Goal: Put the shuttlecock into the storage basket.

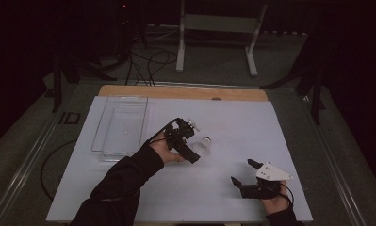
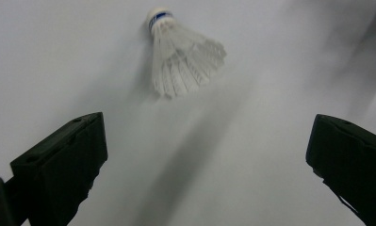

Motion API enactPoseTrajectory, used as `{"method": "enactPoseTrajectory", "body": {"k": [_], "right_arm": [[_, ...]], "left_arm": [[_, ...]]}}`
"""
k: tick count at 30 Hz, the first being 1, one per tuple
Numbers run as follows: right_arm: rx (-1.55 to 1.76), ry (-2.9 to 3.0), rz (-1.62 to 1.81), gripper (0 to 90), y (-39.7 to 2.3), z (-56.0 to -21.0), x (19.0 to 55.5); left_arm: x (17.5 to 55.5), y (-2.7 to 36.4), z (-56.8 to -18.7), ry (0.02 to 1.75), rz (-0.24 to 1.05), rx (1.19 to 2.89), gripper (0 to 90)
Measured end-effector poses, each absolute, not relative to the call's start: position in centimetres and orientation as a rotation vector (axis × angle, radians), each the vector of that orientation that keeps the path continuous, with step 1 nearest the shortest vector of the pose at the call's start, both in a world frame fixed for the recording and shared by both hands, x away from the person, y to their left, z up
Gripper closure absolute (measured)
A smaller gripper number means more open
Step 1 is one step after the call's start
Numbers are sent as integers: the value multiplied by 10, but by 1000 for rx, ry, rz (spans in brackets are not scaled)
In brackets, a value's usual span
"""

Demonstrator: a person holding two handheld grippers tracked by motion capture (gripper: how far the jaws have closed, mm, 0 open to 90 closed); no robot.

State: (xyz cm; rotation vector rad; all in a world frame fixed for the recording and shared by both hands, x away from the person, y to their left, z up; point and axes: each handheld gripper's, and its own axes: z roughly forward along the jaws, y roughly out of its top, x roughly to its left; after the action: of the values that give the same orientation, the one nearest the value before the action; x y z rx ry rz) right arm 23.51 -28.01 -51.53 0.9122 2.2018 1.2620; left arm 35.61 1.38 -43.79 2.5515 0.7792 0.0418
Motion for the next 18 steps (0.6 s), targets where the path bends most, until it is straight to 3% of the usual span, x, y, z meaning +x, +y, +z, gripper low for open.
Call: {"method": "enactPoseTrajectory", "body": {"k": [18], "right_arm": [[912,2204,1266,100,-280,-515,235]], "left_arm": [[376,2,-467,834,41,2563,10]]}}
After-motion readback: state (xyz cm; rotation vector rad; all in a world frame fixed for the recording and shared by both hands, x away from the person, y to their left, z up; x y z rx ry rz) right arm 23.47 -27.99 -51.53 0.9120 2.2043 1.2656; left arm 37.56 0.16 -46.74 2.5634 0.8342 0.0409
